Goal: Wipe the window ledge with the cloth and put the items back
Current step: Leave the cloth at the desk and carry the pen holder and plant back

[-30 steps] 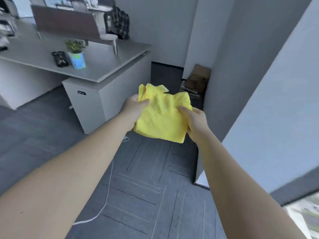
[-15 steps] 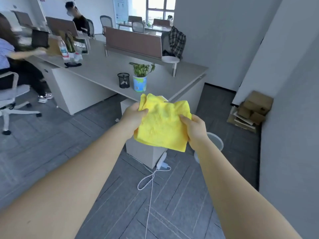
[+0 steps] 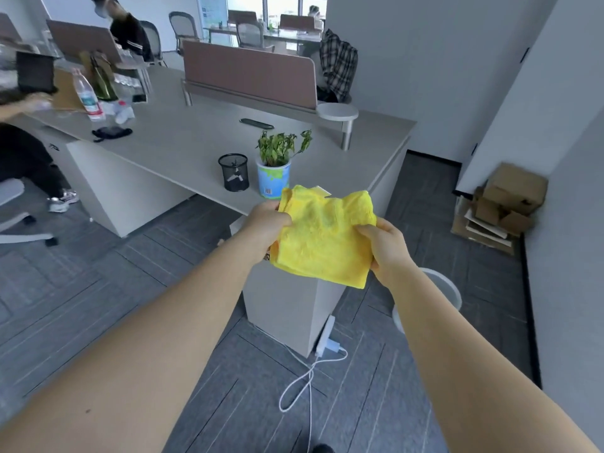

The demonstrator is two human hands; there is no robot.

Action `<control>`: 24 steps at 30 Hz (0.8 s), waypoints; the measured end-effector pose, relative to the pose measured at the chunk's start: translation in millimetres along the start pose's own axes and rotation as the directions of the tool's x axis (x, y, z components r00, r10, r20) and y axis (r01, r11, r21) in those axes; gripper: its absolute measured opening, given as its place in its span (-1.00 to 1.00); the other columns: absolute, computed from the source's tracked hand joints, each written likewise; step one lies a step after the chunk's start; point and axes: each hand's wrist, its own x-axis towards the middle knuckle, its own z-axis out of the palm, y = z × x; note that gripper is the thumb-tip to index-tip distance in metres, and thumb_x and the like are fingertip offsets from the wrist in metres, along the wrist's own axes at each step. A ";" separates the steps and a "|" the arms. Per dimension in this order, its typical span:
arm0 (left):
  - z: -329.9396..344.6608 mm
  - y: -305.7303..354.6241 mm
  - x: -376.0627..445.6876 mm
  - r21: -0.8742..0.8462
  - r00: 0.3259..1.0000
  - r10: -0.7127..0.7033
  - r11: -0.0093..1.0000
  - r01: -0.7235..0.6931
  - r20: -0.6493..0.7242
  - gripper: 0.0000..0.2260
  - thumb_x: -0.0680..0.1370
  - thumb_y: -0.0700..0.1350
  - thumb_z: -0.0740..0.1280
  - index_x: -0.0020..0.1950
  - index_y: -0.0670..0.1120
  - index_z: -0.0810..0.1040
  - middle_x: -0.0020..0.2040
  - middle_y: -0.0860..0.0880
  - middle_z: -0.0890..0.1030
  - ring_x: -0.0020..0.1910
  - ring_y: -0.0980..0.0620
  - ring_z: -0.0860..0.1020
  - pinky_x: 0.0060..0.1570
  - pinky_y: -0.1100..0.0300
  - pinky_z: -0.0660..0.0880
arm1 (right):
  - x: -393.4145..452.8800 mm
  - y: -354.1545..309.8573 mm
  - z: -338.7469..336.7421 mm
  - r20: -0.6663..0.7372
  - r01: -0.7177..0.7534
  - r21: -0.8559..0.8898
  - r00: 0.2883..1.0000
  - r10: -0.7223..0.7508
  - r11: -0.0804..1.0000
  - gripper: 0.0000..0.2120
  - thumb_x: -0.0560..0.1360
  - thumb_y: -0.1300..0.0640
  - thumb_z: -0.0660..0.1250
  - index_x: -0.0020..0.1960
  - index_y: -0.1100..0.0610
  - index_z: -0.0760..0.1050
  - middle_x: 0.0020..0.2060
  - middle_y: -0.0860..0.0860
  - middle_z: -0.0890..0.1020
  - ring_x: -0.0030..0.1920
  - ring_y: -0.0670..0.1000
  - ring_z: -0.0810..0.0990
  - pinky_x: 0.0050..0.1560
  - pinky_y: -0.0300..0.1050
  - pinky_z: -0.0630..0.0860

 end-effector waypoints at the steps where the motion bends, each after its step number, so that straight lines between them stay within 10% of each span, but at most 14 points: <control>1: 2.6 -1.4 19.4 0.012 1.000 0.003 1.000 -0.003 -0.005 -0.74 0.44 -0.39 0.15 -0.12 -0.08 0.52 -0.01 -0.18 0.54 0.07 -0.20 0.54 0.12 -0.06 0.47 | 18.0 1.7 1.5 0.009 -0.014 0.005 1.000 0.013 1.000 -0.77 0.51 0.29 0.19 -0.19 -0.01 0.44 -0.22 -0.06 0.51 -0.16 0.00 0.48 -0.04 0.00 0.46; 10: 15.5 -20.9 177.3 0.184 0.998 -0.027 0.982 0.038 -0.061 -0.63 0.46 -0.38 0.20 0.26 -0.20 0.43 0.25 -0.19 0.52 0.07 -0.09 0.49 0.13 0.00 0.45 | 169.4 28.1 31.9 0.066 -0.105 -0.235 0.990 0.123 0.966 -0.48 0.43 0.42 0.15 0.36 0.12 0.34 0.04 0.07 0.47 0.03 0.11 0.47 0.16 0.10 0.48; 18: 19.8 -60.4 283.0 0.266 0.992 -0.089 0.962 0.062 0.088 -0.60 0.41 -0.45 0.17 0.22 -0.23 0.45 -0.08 -0.07 0.54 0.02 -0.12 0.52 -0.05 0.05 0.48 | 250.9 70.9 61.2 -0.117 -0.219 -0.308 0.975 0.191 0.926 -0.42 0.39 0.44 0.12 0.36 0.10 0.37 -0.03 0.09 0.50 -0.04 0.12 0.48 0.16 0.24 0.52; 24: 23.7 -89.4 336.1 0.298 0.973 -0.085 0.954 0.018 0.213 -0.58 0.40 -0.47 0.18 0.22 -0.23 0.46 -0.06 -0.10 0.54 -0.01 -0.06 0.49 0.06 0.01 0.45 | 278.2 95.9 77.9 -0.320 -0.275 -0.328 0.932 0.168 0.904 -0.45 0.41 0.44 0.17 0.35 0.13 0.37 -0.02 0.07 0.49 -0.05 0.08 0.43 -0.09 -0.11 0.38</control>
